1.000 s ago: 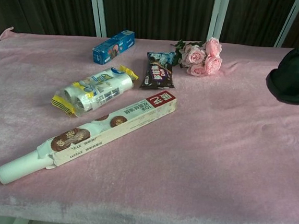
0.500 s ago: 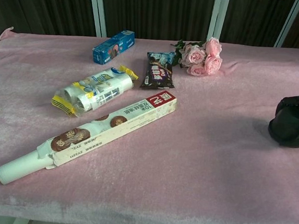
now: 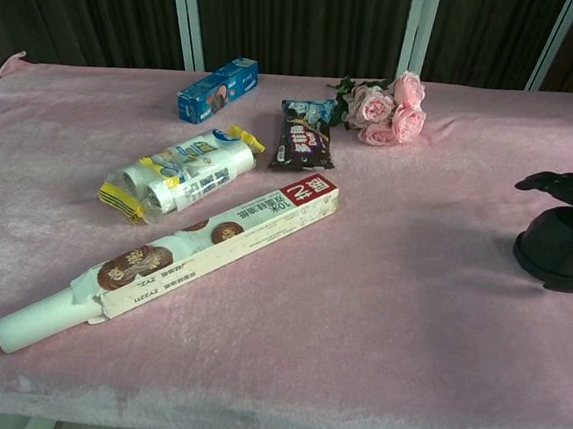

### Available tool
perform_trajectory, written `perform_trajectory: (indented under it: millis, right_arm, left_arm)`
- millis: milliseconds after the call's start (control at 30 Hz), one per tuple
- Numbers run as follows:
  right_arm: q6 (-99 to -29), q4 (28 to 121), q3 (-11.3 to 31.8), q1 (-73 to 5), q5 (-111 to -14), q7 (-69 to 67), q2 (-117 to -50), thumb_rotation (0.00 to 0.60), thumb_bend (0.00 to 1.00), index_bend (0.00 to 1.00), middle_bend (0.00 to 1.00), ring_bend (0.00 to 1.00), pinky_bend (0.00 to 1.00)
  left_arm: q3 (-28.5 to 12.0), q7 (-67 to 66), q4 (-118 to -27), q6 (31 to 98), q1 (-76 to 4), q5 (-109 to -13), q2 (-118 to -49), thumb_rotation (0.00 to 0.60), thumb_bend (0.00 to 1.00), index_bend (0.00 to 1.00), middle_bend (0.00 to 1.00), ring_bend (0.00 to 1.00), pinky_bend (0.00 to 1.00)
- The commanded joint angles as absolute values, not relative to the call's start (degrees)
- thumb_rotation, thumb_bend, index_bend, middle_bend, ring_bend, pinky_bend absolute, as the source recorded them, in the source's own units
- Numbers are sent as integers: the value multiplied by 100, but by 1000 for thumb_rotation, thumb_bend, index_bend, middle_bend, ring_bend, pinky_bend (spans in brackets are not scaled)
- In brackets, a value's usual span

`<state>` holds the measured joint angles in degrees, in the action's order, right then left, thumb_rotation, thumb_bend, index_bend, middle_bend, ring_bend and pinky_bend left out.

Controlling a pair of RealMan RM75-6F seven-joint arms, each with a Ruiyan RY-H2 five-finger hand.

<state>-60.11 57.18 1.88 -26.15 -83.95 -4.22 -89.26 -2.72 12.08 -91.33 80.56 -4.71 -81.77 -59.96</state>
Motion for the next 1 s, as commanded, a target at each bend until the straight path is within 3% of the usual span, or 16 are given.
perform_trajectory:
  millis: [33, 167, 267, 333, 567, 800, 1000]
  right_arm:
    - [-6045, 5869, 183, -2593, -8402, -462, -8813, 600, 133, 0, 38, 0, 180]
    - [-6151, 6086, 193, -2545, -8407, -471, -8658, 600, 133, 3, 37, 13, 185]
    - [-6036, 6305, 214, -2539, -8282, -267, -8489, 600, 133, 38, 45, 123, 330]
    - [-5988, 6412, 264, -2534, -8160, -83, -8424, 600, 133, 101, 93, 177, 449]
    - [-6056, 6461, 406, -2494, -7936, 185, -8485, 600, 133, 281, 255, 348, 616]
    - [-6406, 6237, 509, -2451, -7999, 124, -8743, 600, 133, 478, 383, 490, 754]
    - [-6696, 5983, 572, -2406, -8064, 50, -8960, 600, 132, 658, 499, 617, 814]
  left_arm:
    - [-272, 1206, -9133, 8051, -472, -8173, -5997, 600, 483, 391, 232, 190, 373]
    - [-272, 1193, -9138, 8039, -477, -8166, -5997, 600, 483, 391, 232, 190, 372]
    - [-265, 1179, -9140, 8020, -486, -8174, -5999, 600, 483, 391, 231, 190, 373]
    - [-262, 1164, -9139, 8008, -493, -8176, -6000, 600, 483, 391, 231, 190, 372]
    - [-266, 1150, -9146, 8010, -490, -8159, -6003, 600, 482, 392, 231, 190, 373]
    - [-262, 1143, -9149, 8012, -491, -8168, -6003, 600, 483, 391, 232, 190, 373]
    - [-269, 1158, -9146, 8021, -484, -8152, -6002, 600, 483, 391, 232, 190, 373]
